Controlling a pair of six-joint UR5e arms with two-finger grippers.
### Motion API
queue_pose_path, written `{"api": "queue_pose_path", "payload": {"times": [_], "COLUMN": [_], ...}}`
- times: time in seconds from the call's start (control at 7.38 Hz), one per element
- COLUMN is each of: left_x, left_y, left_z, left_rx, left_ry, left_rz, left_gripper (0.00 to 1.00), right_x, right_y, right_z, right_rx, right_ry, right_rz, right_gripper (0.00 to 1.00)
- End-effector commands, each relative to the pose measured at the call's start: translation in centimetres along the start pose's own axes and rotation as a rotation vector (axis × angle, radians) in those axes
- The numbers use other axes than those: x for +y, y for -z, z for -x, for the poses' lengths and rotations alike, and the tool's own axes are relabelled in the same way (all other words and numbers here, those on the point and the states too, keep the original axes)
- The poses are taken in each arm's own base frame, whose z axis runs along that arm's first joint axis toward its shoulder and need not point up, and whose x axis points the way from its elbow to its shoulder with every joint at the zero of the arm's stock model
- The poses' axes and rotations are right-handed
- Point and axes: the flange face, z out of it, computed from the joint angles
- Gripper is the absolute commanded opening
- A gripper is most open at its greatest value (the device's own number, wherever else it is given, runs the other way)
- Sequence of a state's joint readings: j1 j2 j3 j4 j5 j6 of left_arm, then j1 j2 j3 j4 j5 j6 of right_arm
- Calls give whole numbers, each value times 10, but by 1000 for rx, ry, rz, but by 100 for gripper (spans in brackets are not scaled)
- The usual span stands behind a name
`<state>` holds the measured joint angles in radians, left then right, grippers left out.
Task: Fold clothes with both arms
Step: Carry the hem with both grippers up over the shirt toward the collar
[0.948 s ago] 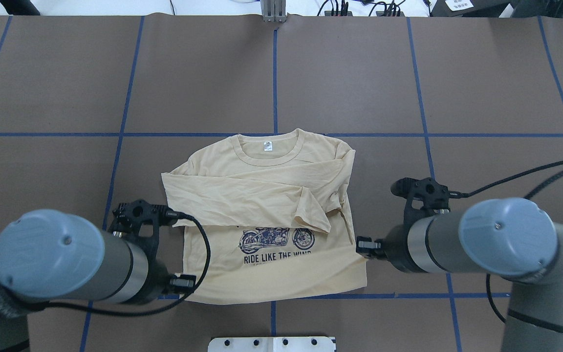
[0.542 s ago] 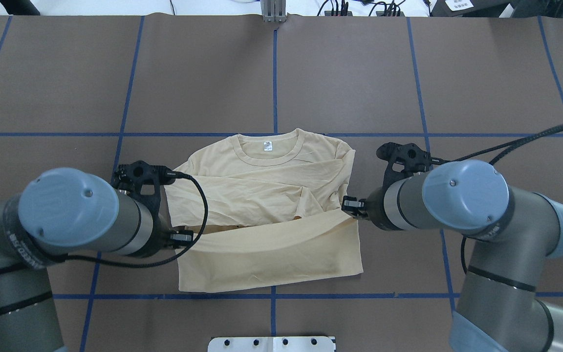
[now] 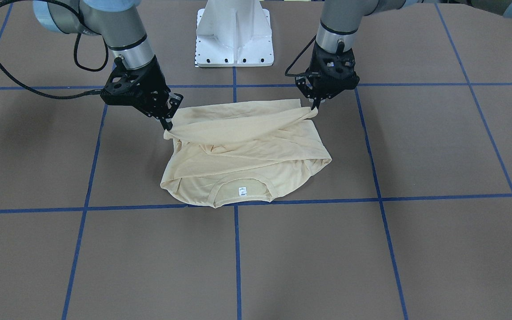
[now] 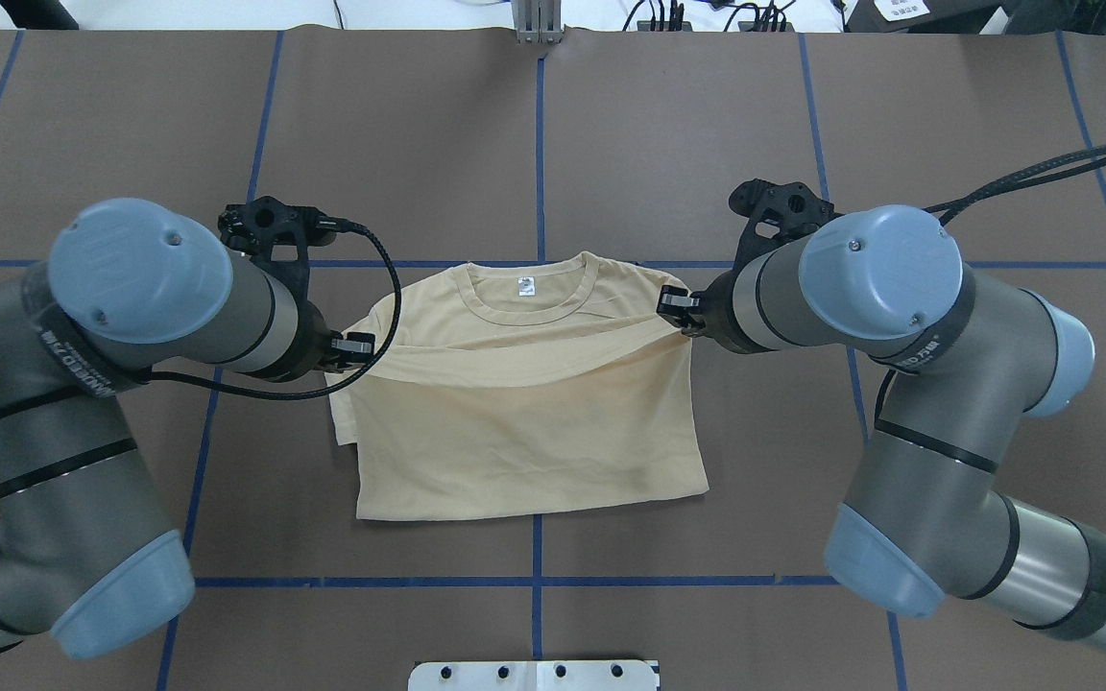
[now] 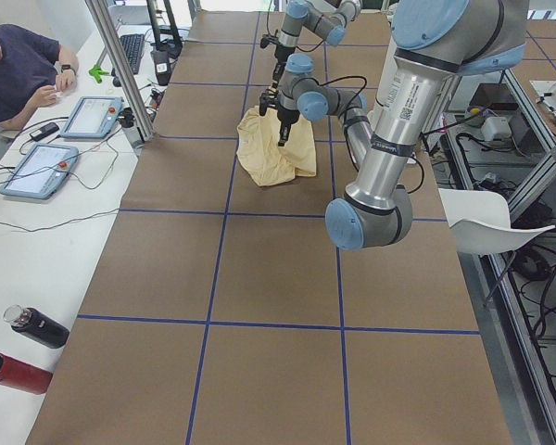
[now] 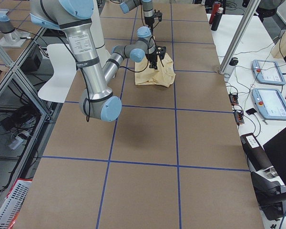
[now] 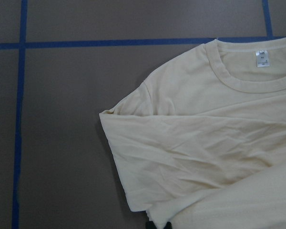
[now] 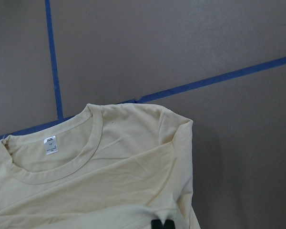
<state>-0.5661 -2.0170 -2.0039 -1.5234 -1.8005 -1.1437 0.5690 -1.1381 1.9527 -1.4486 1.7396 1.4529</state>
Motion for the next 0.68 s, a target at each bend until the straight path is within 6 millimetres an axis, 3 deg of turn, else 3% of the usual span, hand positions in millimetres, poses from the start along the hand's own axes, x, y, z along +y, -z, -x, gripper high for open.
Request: {"api": "queue_pose_path", "payload": {"times": [0.0, 0.14, 0.27, 0.54], "left_x": [-23, -27, -35, -43], "left_y": [-81, -92, -89, -86], "left_z": [14, 19, 25, 30], "left_rx": [-21, -37, -41, -45], "left_ry": [-8, -57, -71, -67], "left_rz": [-28, -30, -39, -50], "left_gripper": [0, 0, 0, 0], "right_x": [-16, -20, -24, -37], "right_y": [-43, -61, -75, -77], "right_z": [19, 23, 27, 22], "right_rx": [58, 86, 106, 119], "right_ry": [10, 26, 40, 58], "right_rz": [-19, -24, -22, -33], "right_gripper": [0, 0, 0, 0]}}
